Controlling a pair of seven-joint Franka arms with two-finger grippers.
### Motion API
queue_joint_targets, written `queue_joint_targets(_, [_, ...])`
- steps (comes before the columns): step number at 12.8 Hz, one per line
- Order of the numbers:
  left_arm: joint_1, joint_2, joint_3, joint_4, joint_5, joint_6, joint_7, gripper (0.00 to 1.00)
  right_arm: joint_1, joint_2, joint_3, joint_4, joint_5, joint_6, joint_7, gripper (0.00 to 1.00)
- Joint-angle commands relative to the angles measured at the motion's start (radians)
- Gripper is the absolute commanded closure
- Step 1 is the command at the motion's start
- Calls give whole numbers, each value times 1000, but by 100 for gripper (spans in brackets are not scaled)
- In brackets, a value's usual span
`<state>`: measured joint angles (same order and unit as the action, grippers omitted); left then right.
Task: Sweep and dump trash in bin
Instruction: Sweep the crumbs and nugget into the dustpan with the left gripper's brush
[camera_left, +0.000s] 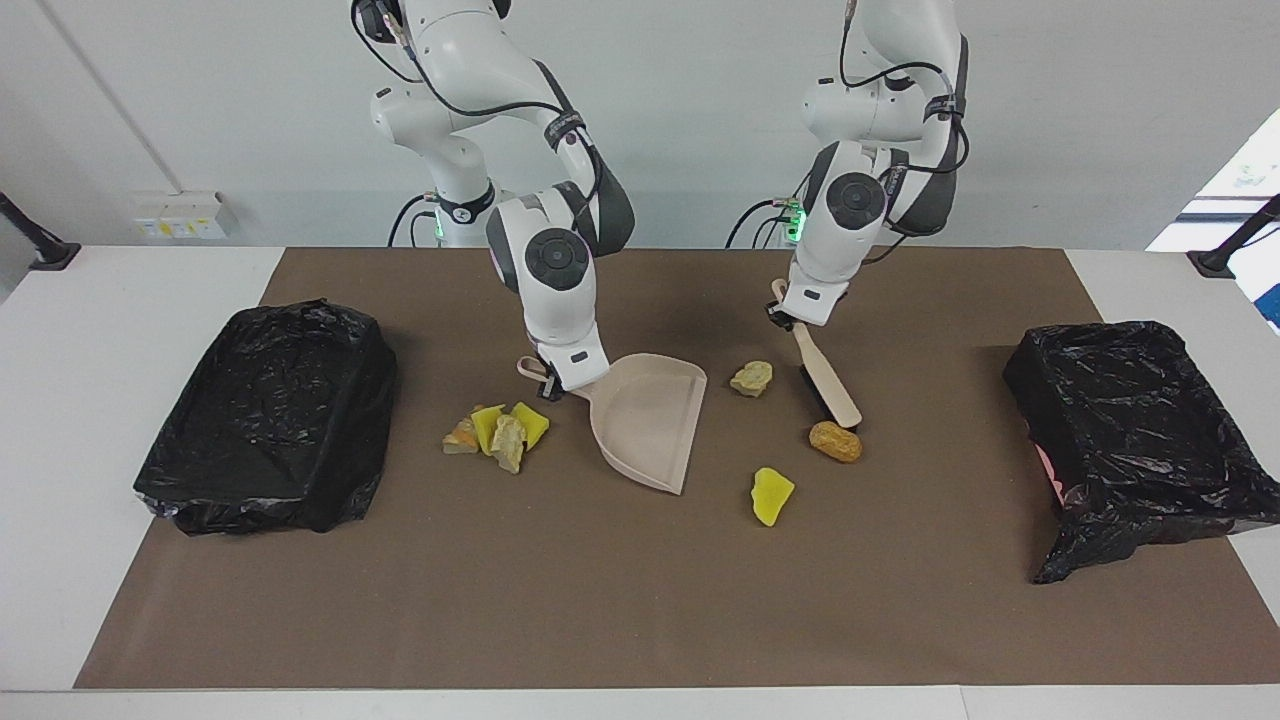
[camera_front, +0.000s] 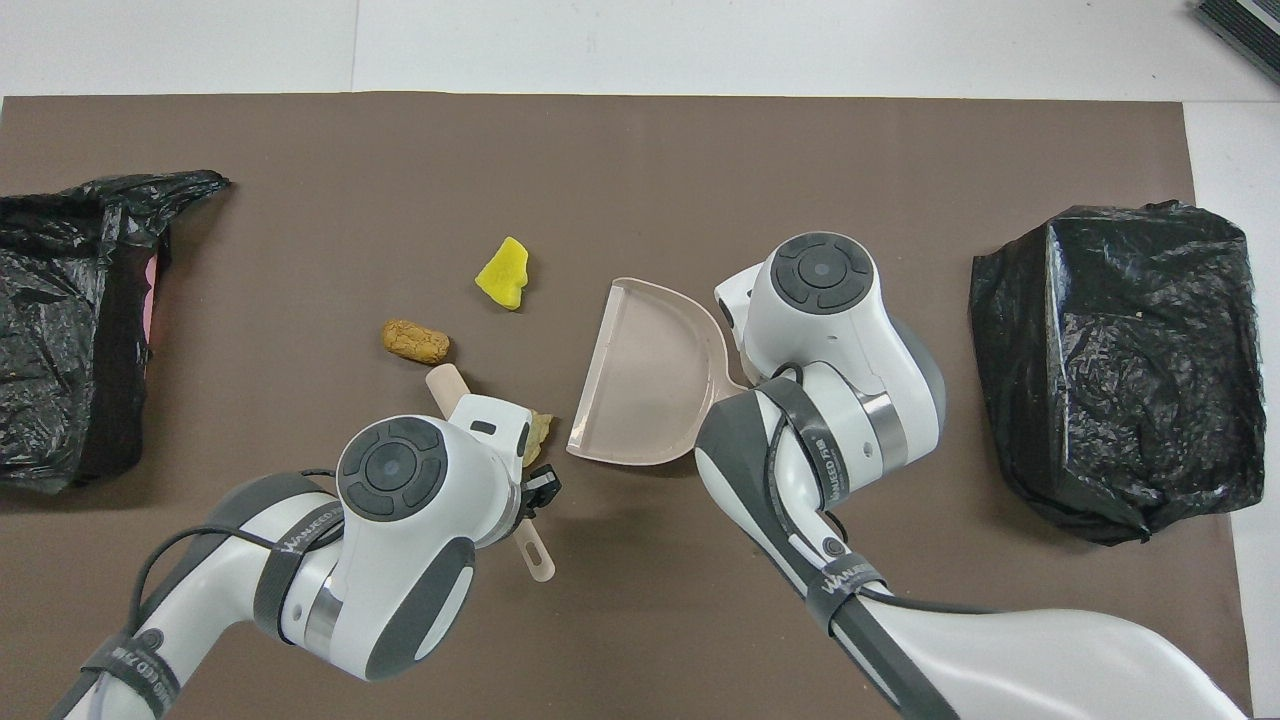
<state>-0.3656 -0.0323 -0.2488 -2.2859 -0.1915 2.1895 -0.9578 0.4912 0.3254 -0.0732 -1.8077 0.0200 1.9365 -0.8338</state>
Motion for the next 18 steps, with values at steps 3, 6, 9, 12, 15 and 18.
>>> queue_joint_targets(3, [-54, 49, 8, 51, -34, 105, 20, 100, -3, -25, 6, -35, 1, 24, 21, 100])
queue_joint_targets(6, [-127, 63, 6, 89, -45, 121, 95, 100, -3, -25, 7, -35, 1, 24, 21, 100])
queue_joint_targets(9, [-135, 120, 11, 230, -49, 70, 100, 100, -3, -25, 6, -35, 1, 24, 21, 100])
queue_joint_targets(12, [-61, 85, 20, 278, -43, -43, 145, 100, -3, -25, 6, -35, 1, 24, 22, 100])
queue_joint_targets(15, [71, 72, 25, 293, 21, -149, 287, 100, -3, -25, 7, -35, 1, 24, 24, 100])
queue_joint_targets(18, [221, 75, 25, 289, 124, -217, 482, 100, -3, -25, 7, -35, 3, 25, 51, 100])
